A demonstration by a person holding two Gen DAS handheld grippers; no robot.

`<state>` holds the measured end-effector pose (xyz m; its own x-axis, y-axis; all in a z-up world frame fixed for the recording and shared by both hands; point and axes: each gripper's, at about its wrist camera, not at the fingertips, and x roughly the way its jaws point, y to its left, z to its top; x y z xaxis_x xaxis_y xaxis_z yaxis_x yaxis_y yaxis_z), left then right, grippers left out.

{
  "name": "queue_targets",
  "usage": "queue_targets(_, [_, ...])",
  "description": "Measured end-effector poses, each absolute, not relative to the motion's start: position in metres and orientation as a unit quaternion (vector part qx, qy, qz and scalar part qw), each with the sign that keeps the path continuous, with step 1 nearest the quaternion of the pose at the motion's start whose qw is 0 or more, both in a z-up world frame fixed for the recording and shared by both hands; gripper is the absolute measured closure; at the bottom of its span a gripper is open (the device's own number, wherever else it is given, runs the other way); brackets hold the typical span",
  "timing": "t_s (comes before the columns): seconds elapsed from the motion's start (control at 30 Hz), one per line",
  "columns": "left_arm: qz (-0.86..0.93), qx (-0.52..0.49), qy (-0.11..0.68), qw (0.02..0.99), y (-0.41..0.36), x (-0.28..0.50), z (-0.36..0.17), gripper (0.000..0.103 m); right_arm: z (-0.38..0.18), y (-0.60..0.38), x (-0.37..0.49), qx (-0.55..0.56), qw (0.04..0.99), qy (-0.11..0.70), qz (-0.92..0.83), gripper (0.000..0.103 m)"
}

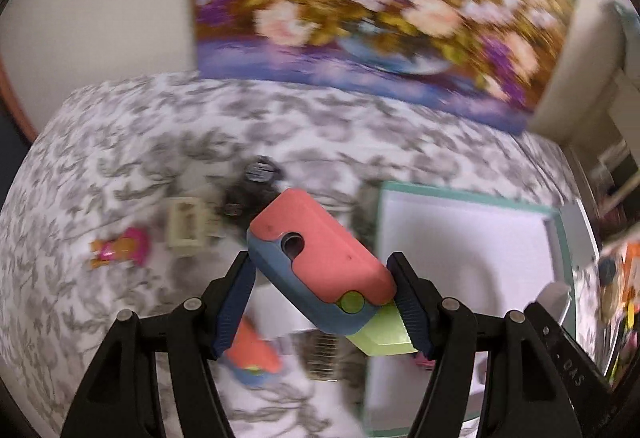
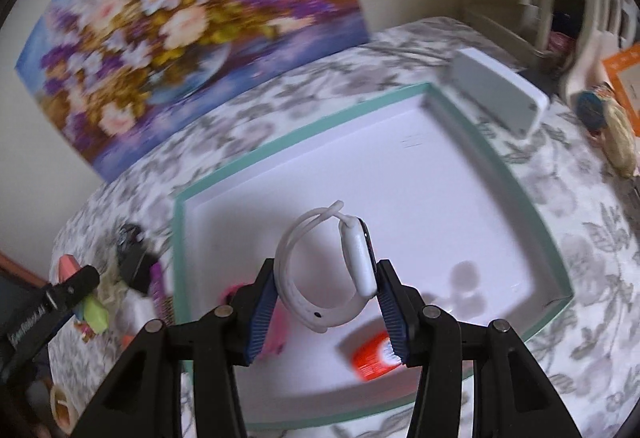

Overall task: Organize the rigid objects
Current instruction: 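Place the earphone case in the tray with the right gripper while the left gripper places the toy knife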

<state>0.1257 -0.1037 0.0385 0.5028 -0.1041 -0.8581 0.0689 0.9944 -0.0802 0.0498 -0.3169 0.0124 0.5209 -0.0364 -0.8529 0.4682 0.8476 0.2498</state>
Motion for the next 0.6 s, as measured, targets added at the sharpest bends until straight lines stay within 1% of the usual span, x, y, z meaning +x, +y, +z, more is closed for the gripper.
queue_targets(0.33, [-0.117, 0.029, 0.489, 0.864, -0.188, 0.128, 0.015, 0.034, -0.001, -0.358, 0.048, 0.242, 0.831, 0.464, -0.189, 0.051])
queue_targets(0.6, [-0.139, 0.062, 0.479, 0.864, -0.216, 0.126, 0.002, 0.033, -0.01, -0.371, 0.051, 0.236, 0.826, 0.471, -0.204, 0.051])
